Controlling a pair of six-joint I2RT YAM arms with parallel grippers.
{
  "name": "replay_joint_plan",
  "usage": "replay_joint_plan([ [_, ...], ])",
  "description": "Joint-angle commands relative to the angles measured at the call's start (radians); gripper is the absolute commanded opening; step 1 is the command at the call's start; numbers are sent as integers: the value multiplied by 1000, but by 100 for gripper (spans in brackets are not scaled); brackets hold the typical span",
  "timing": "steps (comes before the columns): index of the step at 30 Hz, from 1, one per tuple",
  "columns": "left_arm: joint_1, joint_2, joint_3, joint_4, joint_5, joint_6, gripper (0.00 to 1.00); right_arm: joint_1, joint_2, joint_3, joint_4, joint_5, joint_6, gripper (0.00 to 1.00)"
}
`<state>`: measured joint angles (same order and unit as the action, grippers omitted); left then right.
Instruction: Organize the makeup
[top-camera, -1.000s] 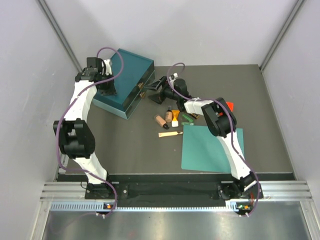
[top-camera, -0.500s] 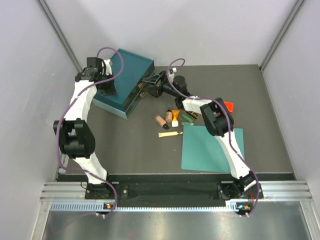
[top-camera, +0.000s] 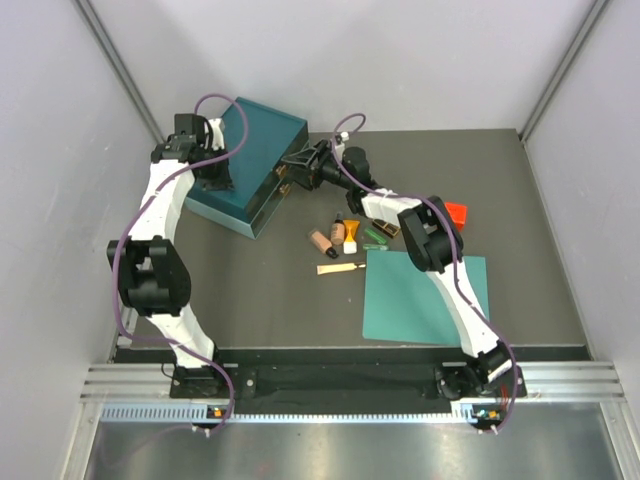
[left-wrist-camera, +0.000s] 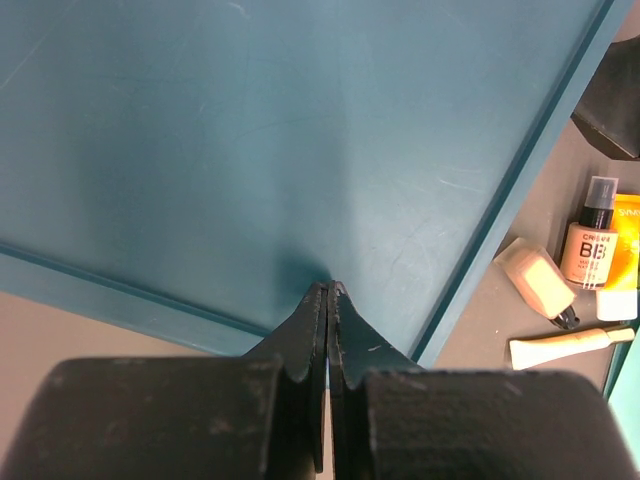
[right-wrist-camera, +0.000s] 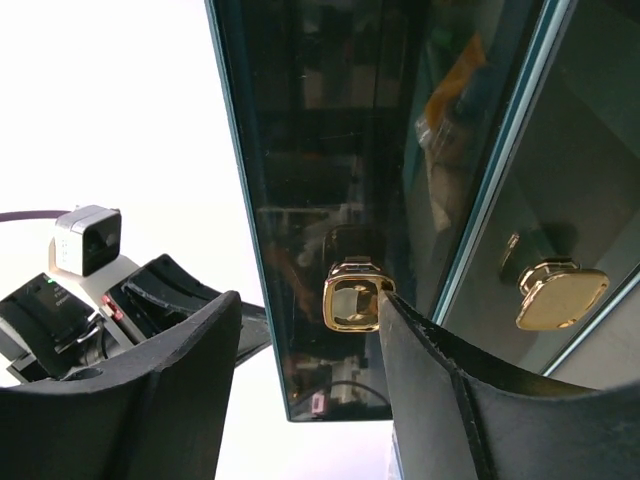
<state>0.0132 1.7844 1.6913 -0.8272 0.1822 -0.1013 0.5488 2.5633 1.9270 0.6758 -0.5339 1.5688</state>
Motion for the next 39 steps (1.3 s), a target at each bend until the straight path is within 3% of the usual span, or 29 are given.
replay_joint_plan([
  [1,1,32,13,-67,-32,12,0,30,23,49,-42,0,-23,57],
  [16,-1,36,-1,-72,-4,14,0,37,15,4,-74,6,-62,54],
  [30,-1,36,-10,-73,5,15,0,37,-43,-77,-119,20,-128,66],
  [39,1,40,-10,-79,8,21,0,37,-18,-40,-122,28,-113,63],
])
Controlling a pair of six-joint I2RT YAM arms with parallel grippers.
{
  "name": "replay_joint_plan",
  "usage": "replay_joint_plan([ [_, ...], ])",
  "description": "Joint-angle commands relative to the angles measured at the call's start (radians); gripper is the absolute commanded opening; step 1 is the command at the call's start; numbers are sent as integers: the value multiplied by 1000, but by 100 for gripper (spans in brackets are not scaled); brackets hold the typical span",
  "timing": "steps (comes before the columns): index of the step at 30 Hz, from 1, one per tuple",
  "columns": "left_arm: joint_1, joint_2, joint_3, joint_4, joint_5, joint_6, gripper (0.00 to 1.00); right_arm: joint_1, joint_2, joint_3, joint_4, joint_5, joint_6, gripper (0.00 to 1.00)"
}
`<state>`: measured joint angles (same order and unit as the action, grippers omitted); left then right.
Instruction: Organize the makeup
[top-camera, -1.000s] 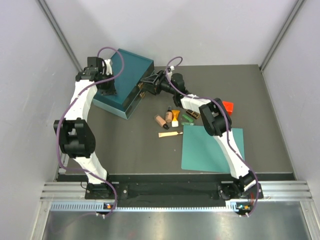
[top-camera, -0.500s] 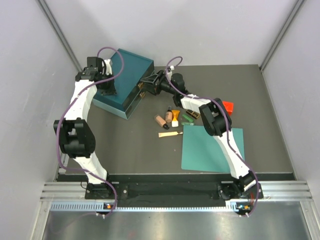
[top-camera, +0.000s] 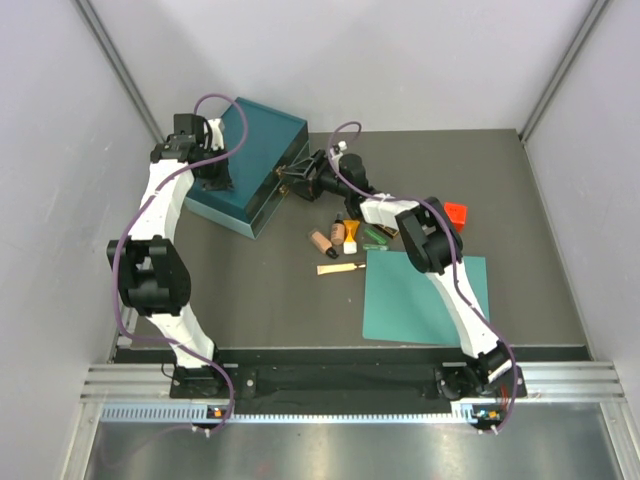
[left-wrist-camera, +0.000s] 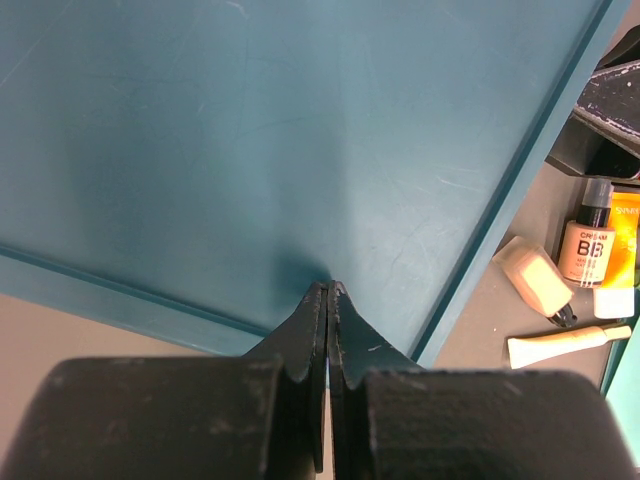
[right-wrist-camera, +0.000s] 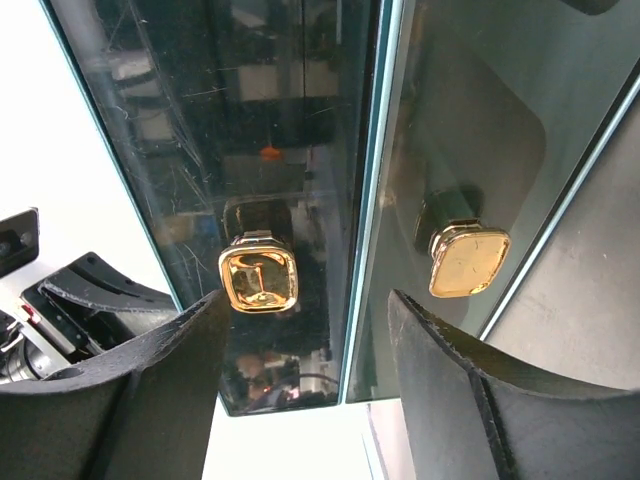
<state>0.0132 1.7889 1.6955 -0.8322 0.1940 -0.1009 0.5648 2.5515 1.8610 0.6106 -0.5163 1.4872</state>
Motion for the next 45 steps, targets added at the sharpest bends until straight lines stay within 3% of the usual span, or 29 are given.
replay_joint_plan([
  [1,-1,35,-13,-76,-4,24,0,21,-2,32,-72,12,-33,61],
  [10,-1,41,-8,-87,-10,32,0,37,61,171,-144,24,-28,57],
  [12,-1,41,-10,-88,-10,32,0,38,72,187,-144,30,-19,50],
  [16,-1,43,-5,-90,-13,33,0,38,70,175,-143,25,-11,16],
  [19,-1,46,-2,-90,-11,30,0,34,47,136,-135,24,-16,0],
  [45,-2,69,6,-90,-25,12,0,-77,-292,-362,-26,-77,-148,0],
])
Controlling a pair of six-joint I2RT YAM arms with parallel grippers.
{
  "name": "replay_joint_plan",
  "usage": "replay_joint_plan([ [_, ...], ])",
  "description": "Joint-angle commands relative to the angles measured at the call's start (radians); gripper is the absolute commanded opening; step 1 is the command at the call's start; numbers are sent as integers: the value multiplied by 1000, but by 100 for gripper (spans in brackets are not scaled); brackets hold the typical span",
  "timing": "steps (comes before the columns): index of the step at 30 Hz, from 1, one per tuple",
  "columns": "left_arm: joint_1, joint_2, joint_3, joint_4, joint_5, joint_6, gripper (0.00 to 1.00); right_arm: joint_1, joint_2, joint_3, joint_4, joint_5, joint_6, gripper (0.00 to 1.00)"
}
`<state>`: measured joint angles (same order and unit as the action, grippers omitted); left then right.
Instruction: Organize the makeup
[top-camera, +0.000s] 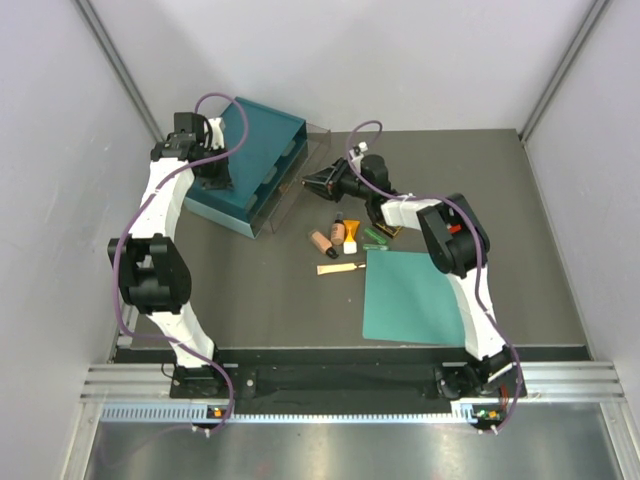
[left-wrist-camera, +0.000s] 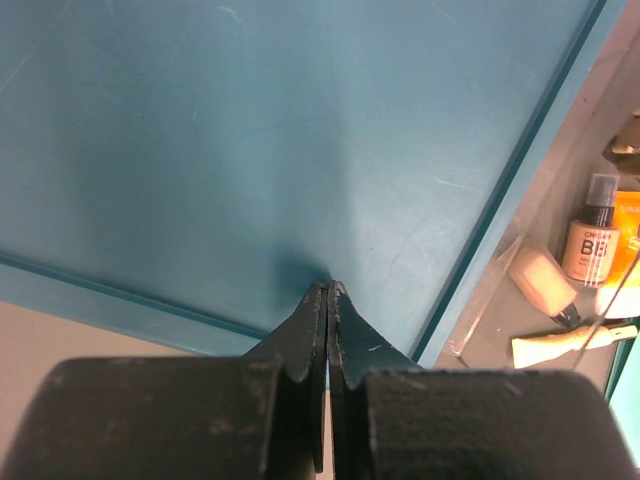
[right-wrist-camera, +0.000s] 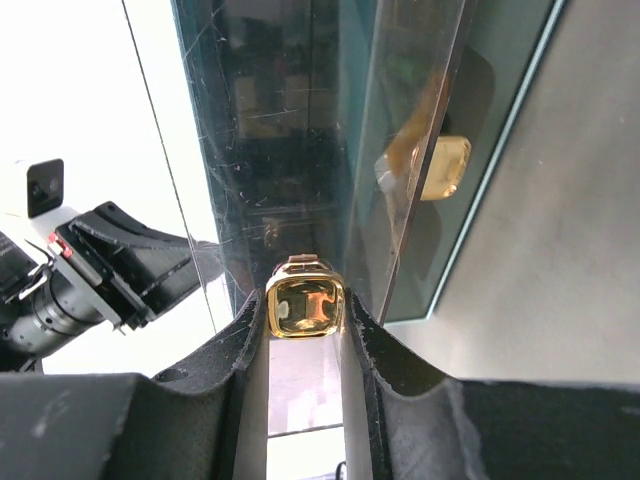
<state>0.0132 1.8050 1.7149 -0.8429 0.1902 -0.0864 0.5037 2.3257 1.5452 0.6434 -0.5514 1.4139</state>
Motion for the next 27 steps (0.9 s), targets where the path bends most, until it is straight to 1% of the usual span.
replay_joint_plan([
  [1,-1,53,-12,-79,-21,-3,0,-20,-68,-48,-59,-54,-73,0],
  [8,1,53,-14,-84,-26,-3,0,-44,-94,-72,-62,-74,-75,0],
  [13,-1,53,-14,-85,-26,-4,0,-50,-130,-131,-53,-76,-85,0],
  [14,-1,53,-12,-87,-26,-6,0,-51,-134,-141,-30,-76,-84,0],
  [19,1,53,-6,-87,-23,-9,0,-51,-115,-148,-16,-105,-81,0],
  [20,-1,54,-8,-87,-23,-7,0,-51,-114,-148,-16,-111,-81,3],
  [21,-2,53,-8,-88,-24,-6,0,-51,-111,-148,-14,-122,-79,16],
  [22,-1,54,-6,-90,-24,-7,0,-54,-111,-145,-19,-128,-87,21],
  [23,-1,53,-8,-90,-24,-7,1,-53,-111,-145,-31,-133,-93,23],
  [24,-1,53,-9,-91,-24,-7,2,-53,-112,-149,-30,-140,-98,32],
  [26,-1,53,-6,-90,-23,-7,4,-53,-121,-157,-47,-143,-101,40],
  [27,-1,53,-8,-91,-20,-7,4,-53,-130,-168,-54,-145,-115,47],
])
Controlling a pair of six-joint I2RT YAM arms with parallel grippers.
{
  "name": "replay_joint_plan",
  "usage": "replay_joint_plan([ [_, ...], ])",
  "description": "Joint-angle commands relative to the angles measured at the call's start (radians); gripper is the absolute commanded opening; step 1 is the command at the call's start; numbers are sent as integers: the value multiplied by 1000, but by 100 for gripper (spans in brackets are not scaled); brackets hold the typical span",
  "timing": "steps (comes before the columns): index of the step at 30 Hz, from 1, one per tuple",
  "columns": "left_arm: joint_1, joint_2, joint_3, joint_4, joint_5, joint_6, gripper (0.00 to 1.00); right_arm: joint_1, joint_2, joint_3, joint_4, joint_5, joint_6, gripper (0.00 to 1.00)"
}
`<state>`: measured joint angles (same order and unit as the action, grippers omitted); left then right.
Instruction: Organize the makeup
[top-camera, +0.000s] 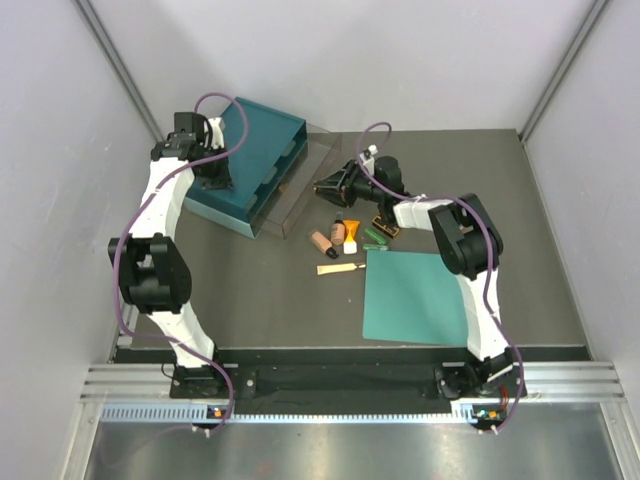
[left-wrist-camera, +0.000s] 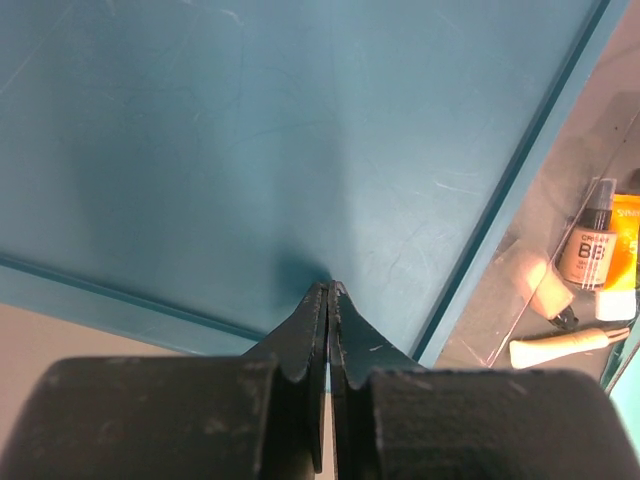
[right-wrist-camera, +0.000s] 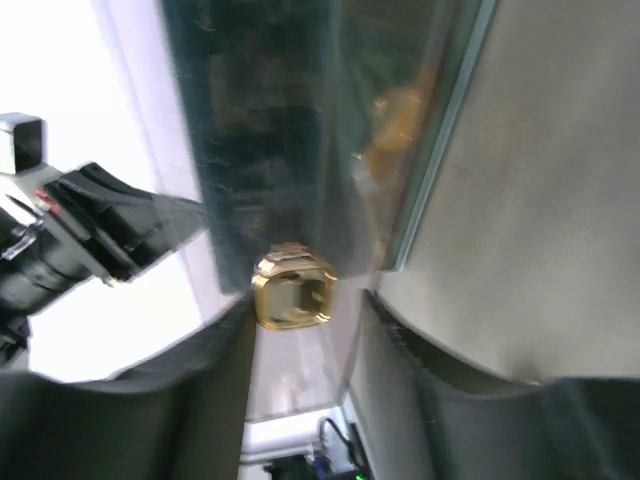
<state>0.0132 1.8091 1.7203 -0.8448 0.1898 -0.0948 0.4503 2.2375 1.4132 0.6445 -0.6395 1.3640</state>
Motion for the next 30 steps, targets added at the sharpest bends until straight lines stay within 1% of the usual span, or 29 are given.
replay_joint_plan([
  [1,-1,50,-11,-91,-20,1,6,-1,-61,-39,-75,-55,-78,48],
  [4,1,50,-10,-94,-21,4,9,-7,-114,-48,-208,-37,-178,57],
  [6,-1,49,-10,-92,-20,4,11,-16,-142,-48,-325,-14,-276,59],
  [8,-1,50,-10,-91,-12,3,13,-28,-188,-49,-429,1,-334,59],
  [9,-1,50,-11,-89,-10,1,14,-33,-203,-49,-465,21,-400,59],
  [11,-1,50,-11,-88,-4,1,16,-42,-254,-40,-578,46,-469,59],
  [12,1,49,-13,-88,-6,0,16,-45,-288,-21,-620,76,-549,59],
  [13,-1,47,-14,-88,-3,0,17,-45,-297,-2,-740,98,-596,59],
  [14,-1,48,-18,-86,2,1,17,-45,-306,44,-796,125,-696,59],
  [15,-1,50,-18,-88,2,1,18,-41,-320,65,-856,177,-739,59],
  [16,1,49,-24,-88,2,6,18,-35,-320,90,-970,216,-779,59],
  [17,-2,50,-25,-88,0,7,19,-30,-320,131,-1017,248,-843,59],
  [19,-1,49,-30,-88,0,12,20,-22,-317,154,-1092,302,-887,59],
  [22,-1,45,-41,-86,2,13,21,1,-309,176,-1128,334,-913,59],
  [26,-1,39,-57,-88,8,13,23,37,-282,217,-1195,377,-902,57],
  [30,-2,38,-60,-89,2,18,24,71,-231,248,-1223,391,-879,56],
])
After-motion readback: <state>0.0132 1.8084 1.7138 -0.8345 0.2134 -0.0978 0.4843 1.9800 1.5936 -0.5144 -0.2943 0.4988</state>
